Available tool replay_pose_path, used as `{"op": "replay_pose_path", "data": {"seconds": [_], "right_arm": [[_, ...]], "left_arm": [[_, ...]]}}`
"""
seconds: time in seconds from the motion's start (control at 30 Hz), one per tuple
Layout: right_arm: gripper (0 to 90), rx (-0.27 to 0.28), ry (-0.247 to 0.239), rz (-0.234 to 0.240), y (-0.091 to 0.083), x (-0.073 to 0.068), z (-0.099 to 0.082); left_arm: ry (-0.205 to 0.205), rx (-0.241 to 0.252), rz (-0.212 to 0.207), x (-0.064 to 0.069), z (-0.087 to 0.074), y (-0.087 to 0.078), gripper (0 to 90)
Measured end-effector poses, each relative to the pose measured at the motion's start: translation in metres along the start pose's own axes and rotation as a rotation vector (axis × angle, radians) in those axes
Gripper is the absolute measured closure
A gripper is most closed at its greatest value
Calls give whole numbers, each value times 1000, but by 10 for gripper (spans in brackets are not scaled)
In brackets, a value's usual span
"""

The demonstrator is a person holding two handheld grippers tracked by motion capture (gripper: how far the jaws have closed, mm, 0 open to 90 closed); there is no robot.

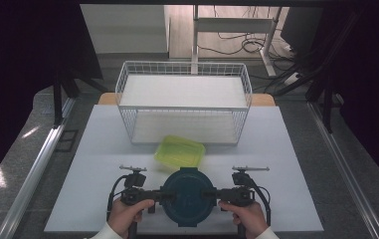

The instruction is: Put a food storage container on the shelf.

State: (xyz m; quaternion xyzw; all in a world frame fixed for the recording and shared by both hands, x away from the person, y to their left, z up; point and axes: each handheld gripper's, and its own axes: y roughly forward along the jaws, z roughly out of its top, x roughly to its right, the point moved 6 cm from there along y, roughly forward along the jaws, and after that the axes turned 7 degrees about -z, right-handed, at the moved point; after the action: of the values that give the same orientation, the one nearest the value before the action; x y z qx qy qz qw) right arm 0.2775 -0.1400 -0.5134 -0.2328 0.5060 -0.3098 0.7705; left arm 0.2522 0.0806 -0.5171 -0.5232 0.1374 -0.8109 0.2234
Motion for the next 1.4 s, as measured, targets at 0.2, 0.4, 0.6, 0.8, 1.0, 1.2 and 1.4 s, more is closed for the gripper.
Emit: {"op": "replay_pose_path", "data": {"seconds": [0.2, 0.4, 0.6, 0.8, 1.0, 1.2, 1.4], "right_arm": [[374, 12, -35, -8, -6, -10, 13], [374, 36, -63, -11, -15, -19, 31], [374, 52, -80, -10, -21, -26, 51], [374, 70, -105, -18, -29, -34, 67], [374, 89, -122, -22, -37, -43, 89], [374, 100, -124, -11, -41, -49, 105], [374, 110, -136, -13, -43, -54, 117]], "left_arm": [[24, 11, -6, 7, 13, -7, 398], [48, 23, -7, 15, 31, -13, 399], [72, 30, -6, 22, 51, -19, 399], [88, 40, -11, 29, 67, -23, 399], [104, 64, -8, 37, 88, -30, 399], [115, 82, -3, 43, 101, -35, 399], [126, 89, -4, 46, 115, -40, 399]]}}
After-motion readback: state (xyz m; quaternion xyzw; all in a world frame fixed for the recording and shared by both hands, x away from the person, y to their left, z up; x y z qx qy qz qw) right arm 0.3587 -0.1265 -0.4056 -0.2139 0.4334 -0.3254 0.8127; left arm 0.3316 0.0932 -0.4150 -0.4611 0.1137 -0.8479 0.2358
